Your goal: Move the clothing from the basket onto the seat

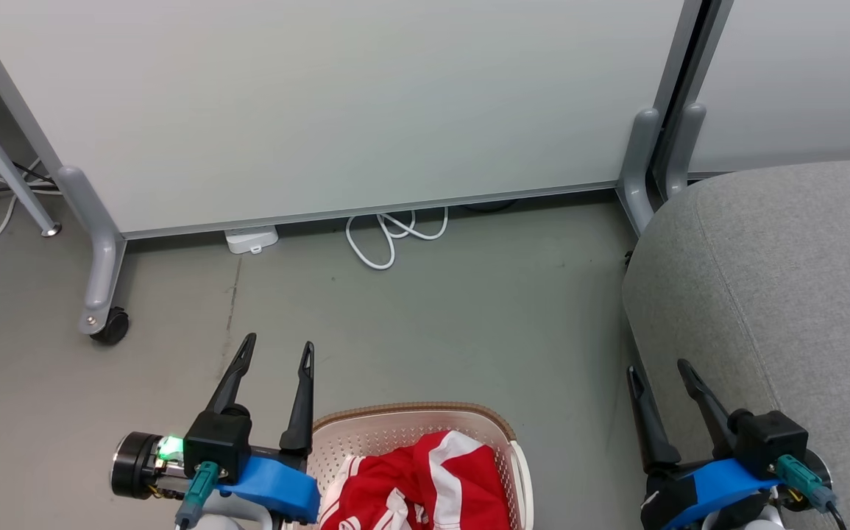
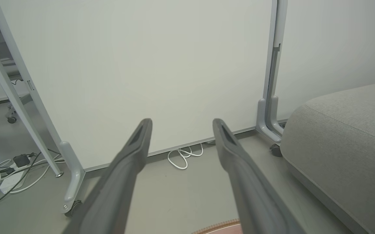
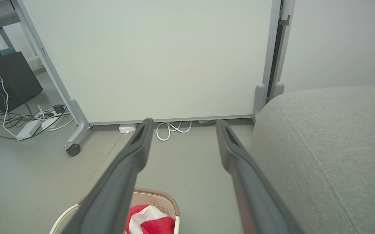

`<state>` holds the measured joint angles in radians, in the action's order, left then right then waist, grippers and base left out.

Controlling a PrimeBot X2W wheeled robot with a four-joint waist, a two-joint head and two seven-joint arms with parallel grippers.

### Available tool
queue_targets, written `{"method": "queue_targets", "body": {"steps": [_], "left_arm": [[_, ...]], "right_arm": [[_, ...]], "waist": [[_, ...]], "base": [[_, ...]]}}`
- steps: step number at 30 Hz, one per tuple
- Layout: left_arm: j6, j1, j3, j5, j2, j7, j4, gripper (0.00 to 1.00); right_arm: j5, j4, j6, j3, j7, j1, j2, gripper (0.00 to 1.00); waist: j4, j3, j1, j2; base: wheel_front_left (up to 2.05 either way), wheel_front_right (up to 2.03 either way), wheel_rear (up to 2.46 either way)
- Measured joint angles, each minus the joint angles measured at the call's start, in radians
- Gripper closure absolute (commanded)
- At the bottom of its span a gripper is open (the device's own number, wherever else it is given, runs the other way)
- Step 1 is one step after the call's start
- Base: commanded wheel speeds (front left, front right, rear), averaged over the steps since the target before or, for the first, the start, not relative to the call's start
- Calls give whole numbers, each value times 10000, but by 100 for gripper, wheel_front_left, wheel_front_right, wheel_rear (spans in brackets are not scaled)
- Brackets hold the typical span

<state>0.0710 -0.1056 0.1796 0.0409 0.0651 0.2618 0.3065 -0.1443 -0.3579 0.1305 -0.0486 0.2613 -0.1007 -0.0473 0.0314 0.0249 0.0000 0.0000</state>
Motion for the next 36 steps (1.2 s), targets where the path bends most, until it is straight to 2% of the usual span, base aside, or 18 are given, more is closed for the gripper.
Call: {"method": "queue_targets", "body": {"steps": [24, 36], "left_arm": [[178, -288, -44, 10, -88, 0, 384, 0], [447, -1302, 497, 15, -90, 12, 1689, 0]], "right_arm": [[-54, -318, 0, -6, 0, -159, 0, 0], [-84, -288, 0, -46, 2, -608, -2, 0]], "waist": [[27, 138, 0, 0], [-505, 922, 0, 0]], "base": [[0, 0, 0], [0, 0, 0]]}}
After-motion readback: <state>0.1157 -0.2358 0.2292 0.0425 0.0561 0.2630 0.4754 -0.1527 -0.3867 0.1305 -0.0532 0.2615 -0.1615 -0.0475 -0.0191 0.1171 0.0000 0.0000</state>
